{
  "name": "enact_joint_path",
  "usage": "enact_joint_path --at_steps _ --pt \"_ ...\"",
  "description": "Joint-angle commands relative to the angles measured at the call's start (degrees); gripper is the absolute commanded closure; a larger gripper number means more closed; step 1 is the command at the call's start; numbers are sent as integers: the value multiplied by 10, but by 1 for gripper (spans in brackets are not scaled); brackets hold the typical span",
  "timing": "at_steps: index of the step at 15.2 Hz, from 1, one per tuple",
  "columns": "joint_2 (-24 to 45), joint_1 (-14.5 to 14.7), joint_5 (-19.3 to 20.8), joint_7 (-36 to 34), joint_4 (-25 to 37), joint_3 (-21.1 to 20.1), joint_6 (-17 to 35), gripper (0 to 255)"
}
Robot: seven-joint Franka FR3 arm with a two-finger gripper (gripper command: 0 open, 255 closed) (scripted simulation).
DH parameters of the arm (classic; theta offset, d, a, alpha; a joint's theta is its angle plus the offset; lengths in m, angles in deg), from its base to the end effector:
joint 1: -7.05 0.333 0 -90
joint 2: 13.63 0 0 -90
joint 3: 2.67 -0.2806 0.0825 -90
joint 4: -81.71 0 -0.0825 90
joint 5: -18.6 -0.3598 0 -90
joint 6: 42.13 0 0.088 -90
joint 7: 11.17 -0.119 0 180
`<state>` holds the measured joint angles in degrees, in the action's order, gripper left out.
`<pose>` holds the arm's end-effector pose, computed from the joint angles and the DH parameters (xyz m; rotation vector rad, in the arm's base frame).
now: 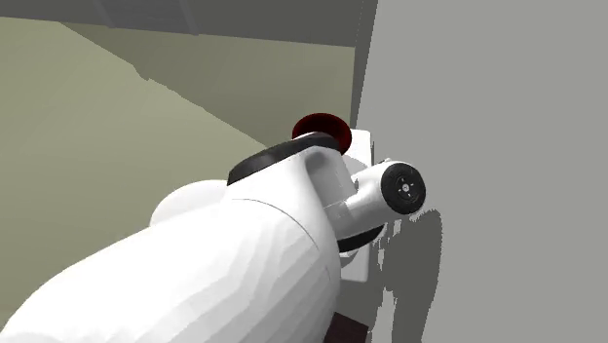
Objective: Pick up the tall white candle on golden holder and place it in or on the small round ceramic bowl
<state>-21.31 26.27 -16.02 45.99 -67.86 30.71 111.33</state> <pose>0.4213 -0.1152 0.2777 -2.8559 -0.3226 -0.5092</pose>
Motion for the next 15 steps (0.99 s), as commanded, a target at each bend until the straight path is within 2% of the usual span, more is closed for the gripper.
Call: enact_joint_path --at_steps 1,3,6,11,15 --pt "72 37 -131 115 33 27 9 0" --pt "135 35 -234 204 68 23 -4 0" --pt "167 25 -282 236 83 4 -4 0" --pt "215 16 -347 280 106 -19 -6 0" --pt "214 15 -347 280 106 -20 -5 0"
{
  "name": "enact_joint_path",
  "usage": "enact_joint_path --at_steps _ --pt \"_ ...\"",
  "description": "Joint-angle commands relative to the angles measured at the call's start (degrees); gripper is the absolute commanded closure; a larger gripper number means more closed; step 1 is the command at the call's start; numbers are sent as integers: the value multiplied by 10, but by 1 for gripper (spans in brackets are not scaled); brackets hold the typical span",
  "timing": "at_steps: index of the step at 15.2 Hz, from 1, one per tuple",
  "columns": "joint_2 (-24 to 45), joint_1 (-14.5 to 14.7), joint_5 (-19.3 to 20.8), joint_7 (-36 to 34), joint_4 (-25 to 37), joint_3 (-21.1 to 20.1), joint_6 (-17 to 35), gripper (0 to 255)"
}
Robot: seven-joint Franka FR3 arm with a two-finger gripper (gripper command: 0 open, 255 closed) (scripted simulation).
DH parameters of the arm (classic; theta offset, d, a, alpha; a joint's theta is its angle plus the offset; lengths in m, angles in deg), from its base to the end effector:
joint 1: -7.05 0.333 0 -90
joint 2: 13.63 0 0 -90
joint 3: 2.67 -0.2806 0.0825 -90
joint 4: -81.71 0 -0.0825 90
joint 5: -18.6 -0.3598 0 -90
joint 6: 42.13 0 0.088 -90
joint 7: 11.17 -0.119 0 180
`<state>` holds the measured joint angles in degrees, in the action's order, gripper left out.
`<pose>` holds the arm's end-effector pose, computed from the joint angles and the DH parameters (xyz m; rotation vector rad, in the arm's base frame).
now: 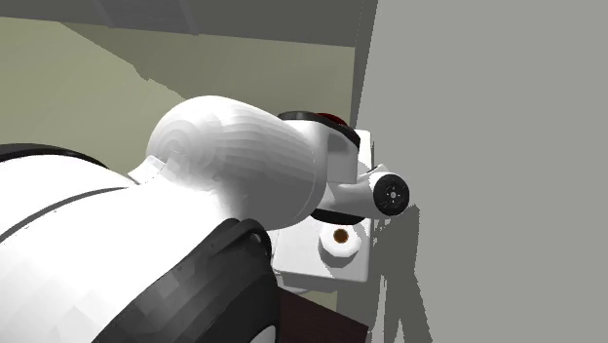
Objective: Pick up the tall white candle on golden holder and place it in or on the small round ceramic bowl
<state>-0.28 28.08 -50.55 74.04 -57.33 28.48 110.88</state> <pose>0.4523 -0.1146 0.1999 -2.8368 -0.3565 -0.5667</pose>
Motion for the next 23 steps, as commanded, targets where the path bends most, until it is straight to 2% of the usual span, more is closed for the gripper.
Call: enact_joint_path --at_steps 1,4,5,14,23 --pt "4 -3 -1 0 1 2 -1 0" --pt "4 -4 -1 0 0 1 -1 0" --pt "4 -3 -1 -1 1 1 -1 255" --pt "4 -4 -1 0 0 1 -1 255" --pt "-79 20 141 -120 -23 36 -1 255"
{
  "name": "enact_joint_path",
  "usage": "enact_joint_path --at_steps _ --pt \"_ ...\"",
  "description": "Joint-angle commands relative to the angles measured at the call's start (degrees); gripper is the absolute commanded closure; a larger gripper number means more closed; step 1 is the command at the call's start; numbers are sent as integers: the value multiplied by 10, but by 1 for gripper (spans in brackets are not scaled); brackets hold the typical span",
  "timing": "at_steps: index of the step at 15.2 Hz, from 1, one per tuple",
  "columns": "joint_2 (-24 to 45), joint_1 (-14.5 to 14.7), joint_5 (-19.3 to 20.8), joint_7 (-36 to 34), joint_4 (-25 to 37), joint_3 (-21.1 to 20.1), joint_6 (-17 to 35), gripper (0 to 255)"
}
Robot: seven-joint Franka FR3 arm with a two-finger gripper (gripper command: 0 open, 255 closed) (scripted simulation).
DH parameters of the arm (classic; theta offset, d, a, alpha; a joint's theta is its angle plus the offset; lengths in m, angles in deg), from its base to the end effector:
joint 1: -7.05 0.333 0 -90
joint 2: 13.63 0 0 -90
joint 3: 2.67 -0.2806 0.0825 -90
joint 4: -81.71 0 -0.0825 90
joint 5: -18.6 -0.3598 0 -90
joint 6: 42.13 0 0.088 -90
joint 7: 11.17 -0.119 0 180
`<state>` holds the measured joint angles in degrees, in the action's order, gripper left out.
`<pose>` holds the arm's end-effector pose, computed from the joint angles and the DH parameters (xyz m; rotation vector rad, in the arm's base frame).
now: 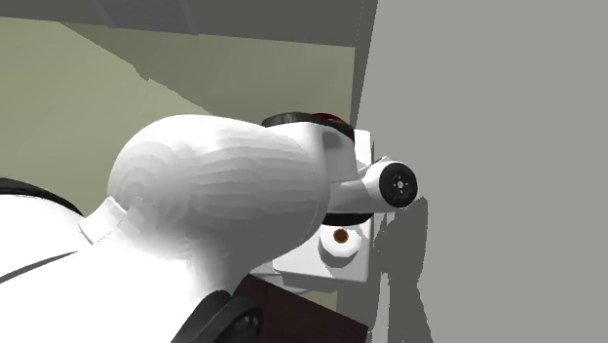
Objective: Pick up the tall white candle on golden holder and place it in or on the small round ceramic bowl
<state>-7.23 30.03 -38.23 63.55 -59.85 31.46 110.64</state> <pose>0.4511 -0.1142 0.2348 -2.8365 -0.3501 -0.5466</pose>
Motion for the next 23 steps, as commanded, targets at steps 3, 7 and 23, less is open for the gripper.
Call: enact_joint_path --at_steps 3,7,23 --pt "-37 4 69 -59 -3 14 -1 255" --pt "-74 4 138 -117 -8 19 -9 255" --pt "-188 -43 340 -295 10 -11 -86 255"
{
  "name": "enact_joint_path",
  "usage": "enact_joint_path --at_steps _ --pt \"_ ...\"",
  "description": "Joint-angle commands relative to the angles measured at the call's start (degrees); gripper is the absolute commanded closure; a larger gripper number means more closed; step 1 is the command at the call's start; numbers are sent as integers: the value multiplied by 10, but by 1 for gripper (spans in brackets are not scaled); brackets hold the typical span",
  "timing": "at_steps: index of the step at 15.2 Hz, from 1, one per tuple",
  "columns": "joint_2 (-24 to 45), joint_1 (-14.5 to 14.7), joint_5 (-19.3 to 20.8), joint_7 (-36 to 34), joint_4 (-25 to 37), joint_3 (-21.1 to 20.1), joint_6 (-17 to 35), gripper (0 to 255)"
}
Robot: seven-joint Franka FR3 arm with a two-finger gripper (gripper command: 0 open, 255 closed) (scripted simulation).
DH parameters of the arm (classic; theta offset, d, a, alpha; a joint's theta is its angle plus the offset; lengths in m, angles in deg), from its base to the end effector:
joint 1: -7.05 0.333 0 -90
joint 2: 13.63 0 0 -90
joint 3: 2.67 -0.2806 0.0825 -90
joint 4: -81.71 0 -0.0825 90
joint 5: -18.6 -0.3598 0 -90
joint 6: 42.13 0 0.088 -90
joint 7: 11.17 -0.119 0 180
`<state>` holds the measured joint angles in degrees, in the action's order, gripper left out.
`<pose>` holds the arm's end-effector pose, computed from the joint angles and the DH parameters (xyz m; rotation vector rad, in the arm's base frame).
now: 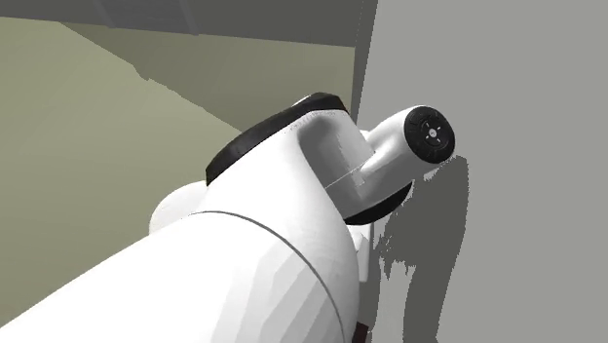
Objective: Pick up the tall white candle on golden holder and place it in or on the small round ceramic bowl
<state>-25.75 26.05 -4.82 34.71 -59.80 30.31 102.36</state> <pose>0.4554 -0.1117 0.3521 -2.8385 -0.3485 -0.5416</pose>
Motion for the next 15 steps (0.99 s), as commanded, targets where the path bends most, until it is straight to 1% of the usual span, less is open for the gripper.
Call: enact_joint_path --at_steps 1,5,8,12,15 --pt "-6 -5 10 -11 11 -2 -7 255" --pt "68 31 -43 -16 71 -12 0 255" --pt "124 49 -79 -21 122 -23 -1 255" --pt "199 61 -115 -35 198 -40 -10 255" --pt "254 64 -134 -51 262 -54 -20 255"
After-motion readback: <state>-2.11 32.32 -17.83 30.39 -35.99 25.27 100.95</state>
